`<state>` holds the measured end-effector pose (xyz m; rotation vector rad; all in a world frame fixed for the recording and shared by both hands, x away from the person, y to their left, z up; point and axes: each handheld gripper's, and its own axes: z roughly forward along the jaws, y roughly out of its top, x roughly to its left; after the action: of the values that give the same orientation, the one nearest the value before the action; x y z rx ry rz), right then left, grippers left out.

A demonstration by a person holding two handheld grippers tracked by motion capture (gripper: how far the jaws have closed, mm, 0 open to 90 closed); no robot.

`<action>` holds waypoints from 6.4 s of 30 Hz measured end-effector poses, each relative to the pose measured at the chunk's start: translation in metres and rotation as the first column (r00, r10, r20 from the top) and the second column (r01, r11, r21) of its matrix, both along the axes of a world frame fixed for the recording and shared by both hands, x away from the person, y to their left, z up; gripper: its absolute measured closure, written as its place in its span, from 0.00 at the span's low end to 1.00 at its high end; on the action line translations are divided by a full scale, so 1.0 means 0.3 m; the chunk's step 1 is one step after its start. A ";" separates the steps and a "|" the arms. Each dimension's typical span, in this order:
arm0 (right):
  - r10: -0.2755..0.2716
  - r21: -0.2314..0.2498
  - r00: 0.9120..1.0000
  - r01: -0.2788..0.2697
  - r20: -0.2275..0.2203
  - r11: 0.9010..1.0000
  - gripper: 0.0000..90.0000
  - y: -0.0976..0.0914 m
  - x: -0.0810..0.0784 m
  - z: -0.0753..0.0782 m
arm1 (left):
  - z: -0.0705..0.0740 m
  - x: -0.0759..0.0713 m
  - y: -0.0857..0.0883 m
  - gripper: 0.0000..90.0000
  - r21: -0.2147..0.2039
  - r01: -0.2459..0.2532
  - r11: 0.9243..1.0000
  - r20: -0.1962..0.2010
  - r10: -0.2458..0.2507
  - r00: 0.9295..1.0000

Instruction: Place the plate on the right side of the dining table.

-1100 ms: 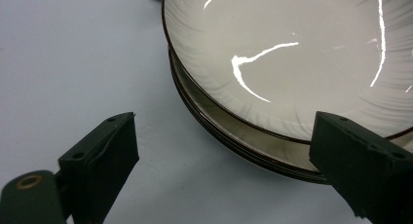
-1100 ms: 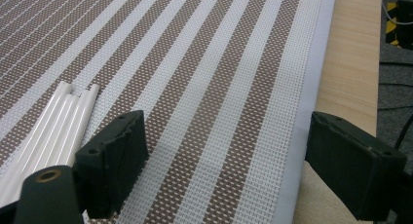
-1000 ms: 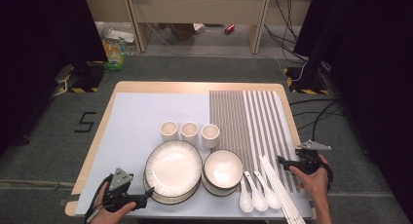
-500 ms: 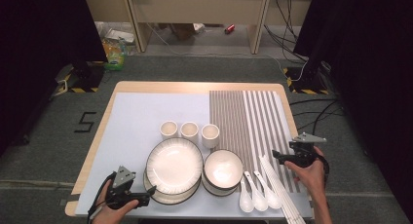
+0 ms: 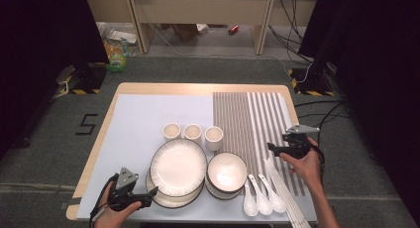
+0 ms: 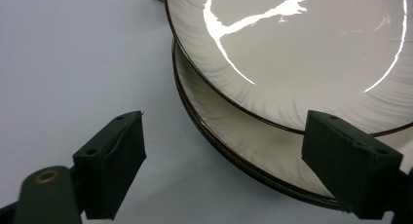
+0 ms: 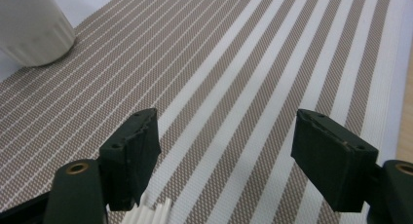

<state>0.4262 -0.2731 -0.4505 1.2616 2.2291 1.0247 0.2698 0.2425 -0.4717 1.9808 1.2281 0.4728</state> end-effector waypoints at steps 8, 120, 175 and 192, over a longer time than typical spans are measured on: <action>0.059 -0.030 0.998 -0.058 0.004 0.998 0.36 0.067 0.036 0.051 | 0.003 0.009 -0.004 0.15 0.009 0.003 1.000 0.002 -0.003 1.000; 0.459 0.077 0.887 -0.455 -0.049 0.887 0.43 0.588 0.167 0.243 | -0.012 0.110 -0.074 0.11 0.068 0.029 0.997 0.015 -0.030 0.999; 0.614 -0.003 0.761 -0.628 -0.208 0.778 0.67 0.798 0.149 0.169 | -0.032 0.114 -0.097 0.09 0.063 0.046 0.997 0.004 -0.046 0.999; 0.592 0.035 0.764 -0.605 -0.256 0.796 0.77 0.810 0.172 0.170 | -0.037 0.117 -0.101 0.05 0.066 0.035 0.997 0.007 -0.036 0.999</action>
<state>0.4777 -0.0301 -0.3995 0.6738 2.9467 1.0426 0.3050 0.2123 -0.4827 2.0505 1.1842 0.5089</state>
